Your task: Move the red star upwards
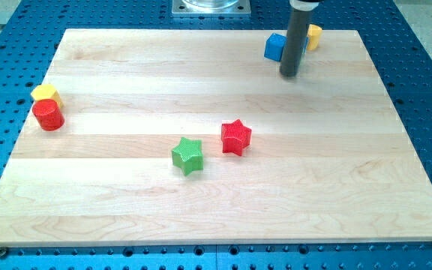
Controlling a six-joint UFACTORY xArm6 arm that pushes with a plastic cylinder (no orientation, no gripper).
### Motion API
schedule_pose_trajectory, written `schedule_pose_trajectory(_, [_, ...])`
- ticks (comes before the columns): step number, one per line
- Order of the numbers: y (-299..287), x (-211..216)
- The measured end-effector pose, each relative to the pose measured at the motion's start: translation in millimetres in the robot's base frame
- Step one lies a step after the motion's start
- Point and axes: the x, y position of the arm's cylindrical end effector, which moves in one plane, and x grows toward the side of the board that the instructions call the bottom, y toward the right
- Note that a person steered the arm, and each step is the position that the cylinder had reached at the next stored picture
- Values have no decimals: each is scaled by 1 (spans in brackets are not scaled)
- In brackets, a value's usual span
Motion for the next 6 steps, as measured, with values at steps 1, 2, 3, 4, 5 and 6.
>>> schedule_pose_trajectory(1, [0,131])
schedule_pose_trajectory(2, [-76,195])
schedule_pose_trajectory(3, [-122,167])
schedule_pose_trajectory(4, [-122,109])
schedule_pose_trajectory(5, [-137,139])
schedule_pose_trajectory(6, [-182,109])
